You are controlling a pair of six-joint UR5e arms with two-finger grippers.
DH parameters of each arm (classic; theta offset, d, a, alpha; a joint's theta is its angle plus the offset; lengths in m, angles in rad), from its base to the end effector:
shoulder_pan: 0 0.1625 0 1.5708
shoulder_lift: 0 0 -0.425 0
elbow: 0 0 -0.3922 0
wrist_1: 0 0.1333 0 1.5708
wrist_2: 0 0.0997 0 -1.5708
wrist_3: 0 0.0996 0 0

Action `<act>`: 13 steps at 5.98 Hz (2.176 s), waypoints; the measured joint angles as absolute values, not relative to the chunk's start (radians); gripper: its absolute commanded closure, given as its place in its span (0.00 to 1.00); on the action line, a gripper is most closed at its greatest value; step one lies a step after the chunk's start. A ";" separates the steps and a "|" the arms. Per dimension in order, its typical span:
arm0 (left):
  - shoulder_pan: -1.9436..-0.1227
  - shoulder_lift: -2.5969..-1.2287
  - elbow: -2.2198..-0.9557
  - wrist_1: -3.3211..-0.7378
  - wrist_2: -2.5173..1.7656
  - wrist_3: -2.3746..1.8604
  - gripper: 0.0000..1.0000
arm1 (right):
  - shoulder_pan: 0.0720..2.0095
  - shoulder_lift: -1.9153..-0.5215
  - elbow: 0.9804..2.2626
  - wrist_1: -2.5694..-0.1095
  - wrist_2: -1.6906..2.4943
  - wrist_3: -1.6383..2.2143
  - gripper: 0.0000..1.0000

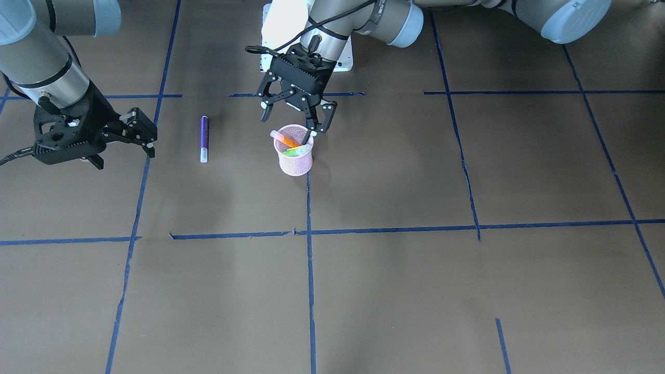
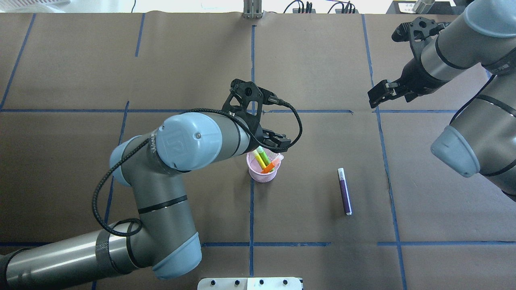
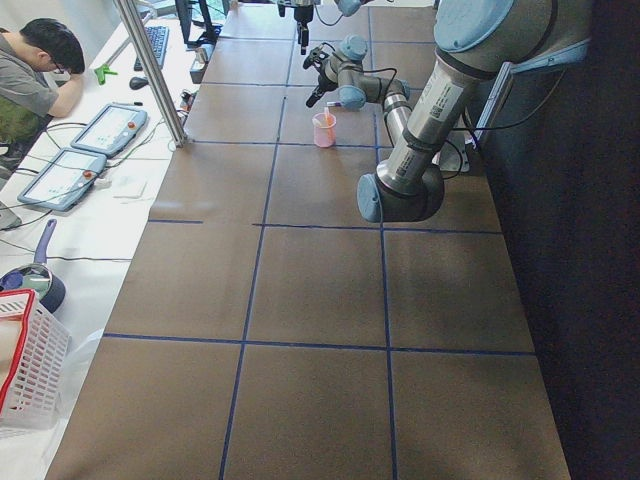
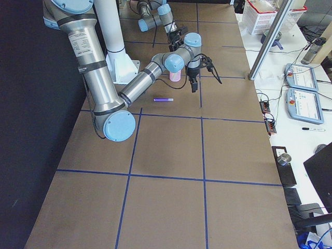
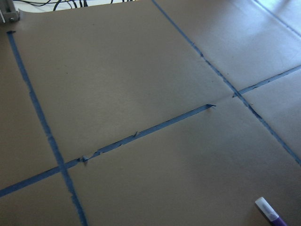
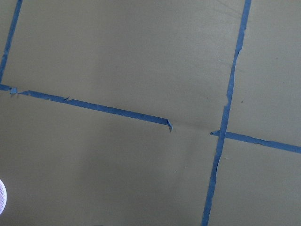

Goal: Collect pens into pen holder
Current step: 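Raise the left gripper away while the right gripper grasps the purple marker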

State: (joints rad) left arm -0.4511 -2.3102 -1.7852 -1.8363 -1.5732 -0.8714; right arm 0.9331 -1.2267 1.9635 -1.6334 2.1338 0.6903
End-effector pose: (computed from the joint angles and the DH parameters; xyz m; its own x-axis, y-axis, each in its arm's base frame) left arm 0.5190 -0.3993 0.0973 0.5165 0.4651 -0.7190 0.1326 0.7861 0.6038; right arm -0.2716 -0.5011 0.3026 0.6671 -0.1949 0.7190 0.0523 0.9750 0.2158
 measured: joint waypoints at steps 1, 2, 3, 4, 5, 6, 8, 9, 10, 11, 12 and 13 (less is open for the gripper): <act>-0.502 -2.310 -1.822 -1.703 -1.663 -0.872 0.00 | 0.932 -1.228 1.964 -1.634 2.135 0.692 0.00; -0.562 -2.303 -1.835 -1.589 -1.776 -0.872 0.00 | 0.927 -1.229 1.964 -1.634 2.135 0.708 0.00; -0.621 -2.278 -1.846 -1.495 -1.887 -0.872 0.00 | 0.905 -1.229 1.965 -1.633 2.132 0.757 0.00; -0.680 -2.238 -1.877 -1.404 -1.981 -0.871 0.00 | 0.858 -1.229 1.961 -1.633 2.114 0.829 0.01; -0.732 -2.195 -1.921 -1.331 -2.040 -0.871 0.00 | 0.805 -1.229 1.947 -1.630 2.081 0.888 0.03; -0.763 -2.162 -1.953 -1.300 -2.067 -0.872 0.00 | 0.745 -1.228 1.928 -1.625 2.032 0.933 0.09; -0.775 -2.145 -1.976 -1.289 -2.081 -0.875 0.00 | 0.645 -1.228 1.889 -1.622 1.974 0.974 0.10; -0.774 -2.144 -1.981 -1.289 -2.081 -0.878 0.00 | 0.611 -1.228 1.871 -1.617 1.961 0.987 0.11; -0.773 -2.144 -1.987 -1.290 -2.079 -0.880 0.00 | 0.583 -1.227 1.862 -1.611 1.953 1.019 0.11; -0.772 -2.144 -1.993 -1.290 -2.076 -0.881 0.00 | 0.564 -1.227 1.861 -1.605 1.947 1.066 0.10; -0.770 -2.144 -1.996 -1.291 -2.074 -0.882 0.00 | 0.548 -1.244 1.865 -1.560 1.923 1.117 0.10; -0.768 -2.144 -1.997 -1.291 -2.073 -0.883 0.00 | 0.532 -1.279 1.867 -1.474 1.893 1.160 0.11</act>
State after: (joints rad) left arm -0.7685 -2.1445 -1.9966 -1.2912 -2.0730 -0.8830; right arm 0.5323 -1.2787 1.8668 -1.4741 1.8934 1.1601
